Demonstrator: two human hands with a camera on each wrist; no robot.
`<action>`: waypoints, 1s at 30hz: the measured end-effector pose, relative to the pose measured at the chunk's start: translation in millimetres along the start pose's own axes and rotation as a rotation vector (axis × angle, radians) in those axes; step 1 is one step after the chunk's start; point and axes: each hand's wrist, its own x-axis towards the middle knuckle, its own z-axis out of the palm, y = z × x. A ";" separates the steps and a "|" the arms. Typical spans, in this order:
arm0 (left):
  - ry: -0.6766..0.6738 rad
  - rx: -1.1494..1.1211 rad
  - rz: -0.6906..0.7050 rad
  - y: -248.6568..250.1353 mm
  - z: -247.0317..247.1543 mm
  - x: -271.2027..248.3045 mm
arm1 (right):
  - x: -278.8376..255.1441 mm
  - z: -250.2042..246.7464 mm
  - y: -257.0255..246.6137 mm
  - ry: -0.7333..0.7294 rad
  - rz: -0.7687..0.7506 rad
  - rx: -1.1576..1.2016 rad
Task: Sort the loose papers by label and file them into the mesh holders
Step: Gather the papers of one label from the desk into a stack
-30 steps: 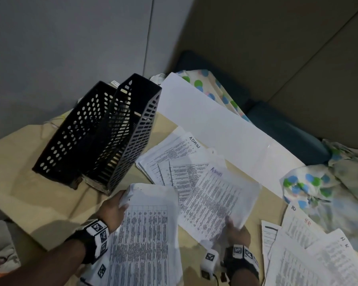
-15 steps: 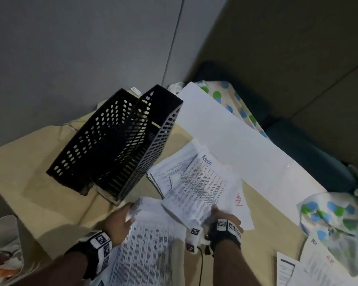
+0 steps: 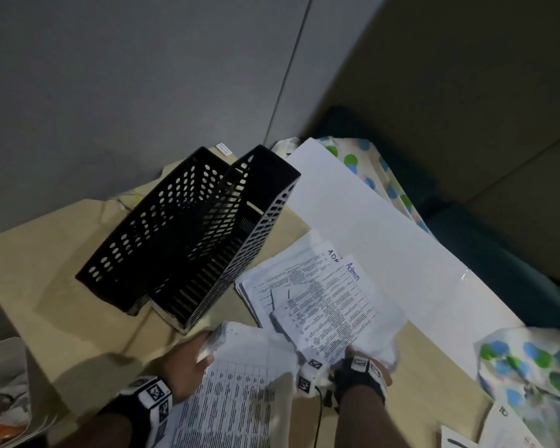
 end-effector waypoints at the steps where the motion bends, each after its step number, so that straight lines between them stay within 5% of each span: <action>1: -0.012 0.000 -0.002 0.1 -0.7 -0.3 | -33.9 -13.3 -13.7 -0.038 -0.020 0.022; 4: -0.040 -0.001 0.012 2.7 -7.2 -3.1 | -47.0 -28.2 -10.7 -0.070 -0.090 -0.331; 7: -0.044 0.016 0.010 4.6 -7.7 -5.1 | -48.8 -37.7 -7.9 -0.118 -0.084 0.164; 9: -0.023 0.014 -0.010 4.5 -5.9 -4.8 | -63.5 -45.6 -14.9 -0.087 -0.077 0.227; 12: 0.008 -0.002 -0.013 3.2 -5.6 -6.4 | -80.8 -65.3 -24.8 0.159 -0.093 0.280; 16: 0.034 -0.037 -0.071 -0.7 -5.2 -4.9 | -85.0 -115.7 -20.0 0.283 -0.424 0.217; 21: 0.050 -0.109 -0.119 17.1 -1.7 -0.9 | -98.3 -154.2 -2.2 0.122 -0.713 -0.052; 25: 0.059 -0.194 -0.147 18.7 4.3 3.6 | -101.7 -126.3 26.0 -0.095 -0.623 -0.362; 30: 0.005 -0.216 -0.131 23.8 12.1 0.3 | -130.0 -73.9 48.2 -0.231 -0.567 -0.416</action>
